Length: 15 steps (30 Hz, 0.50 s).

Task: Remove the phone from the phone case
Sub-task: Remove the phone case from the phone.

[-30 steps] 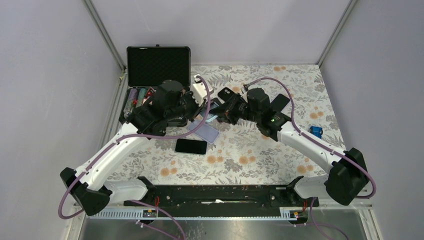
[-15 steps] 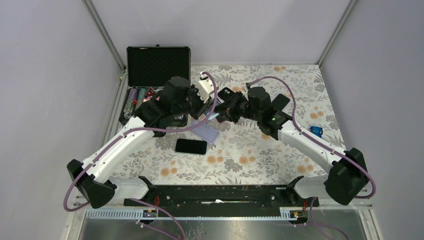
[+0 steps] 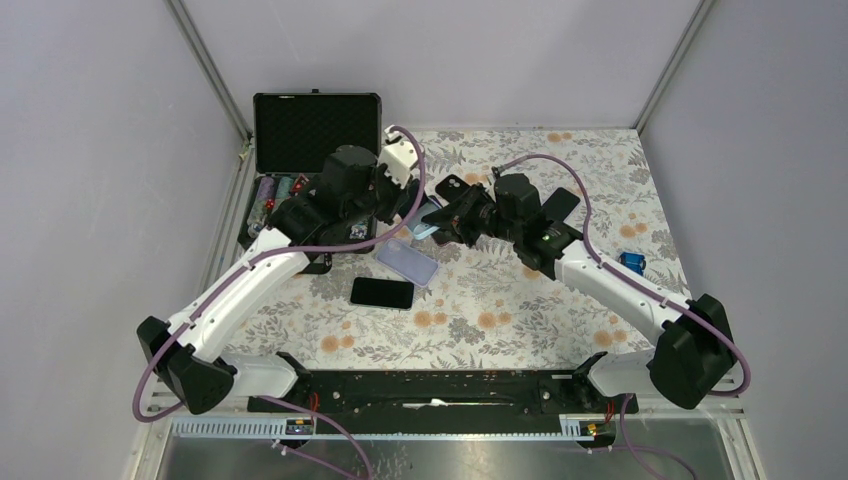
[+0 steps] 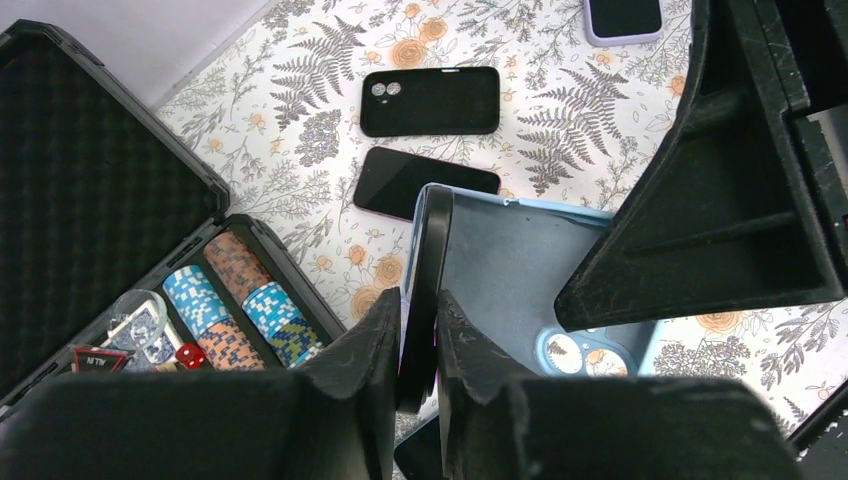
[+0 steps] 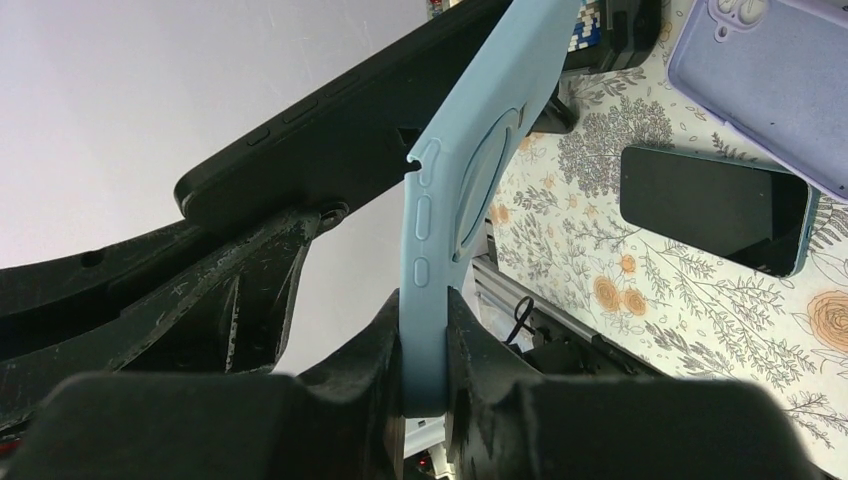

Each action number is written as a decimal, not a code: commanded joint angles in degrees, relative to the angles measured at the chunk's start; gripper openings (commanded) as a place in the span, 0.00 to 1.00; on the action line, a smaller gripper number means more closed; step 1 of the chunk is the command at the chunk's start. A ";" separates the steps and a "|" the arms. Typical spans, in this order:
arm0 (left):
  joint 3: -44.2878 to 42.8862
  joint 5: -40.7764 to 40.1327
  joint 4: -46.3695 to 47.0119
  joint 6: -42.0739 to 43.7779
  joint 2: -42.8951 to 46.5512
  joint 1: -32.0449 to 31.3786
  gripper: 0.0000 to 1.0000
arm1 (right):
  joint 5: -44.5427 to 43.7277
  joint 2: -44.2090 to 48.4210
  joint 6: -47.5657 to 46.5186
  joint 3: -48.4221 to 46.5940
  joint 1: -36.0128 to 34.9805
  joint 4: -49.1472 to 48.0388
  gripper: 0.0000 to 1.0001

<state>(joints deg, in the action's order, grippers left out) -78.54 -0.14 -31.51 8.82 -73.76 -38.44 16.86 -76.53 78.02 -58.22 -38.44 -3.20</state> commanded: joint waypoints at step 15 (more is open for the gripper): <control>-0.35 6.75 1.97 -1.18 -1.80 2.29 0.05 | 7.35 3.23 -0.48 -0.41 -1.24 -10.58 0.00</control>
<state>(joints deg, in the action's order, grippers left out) -78.50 5.34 -31.59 8.36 -75.24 -36.69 20.34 -76.60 78.35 -57.23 -38.72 -4.64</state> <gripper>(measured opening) 0.136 0.195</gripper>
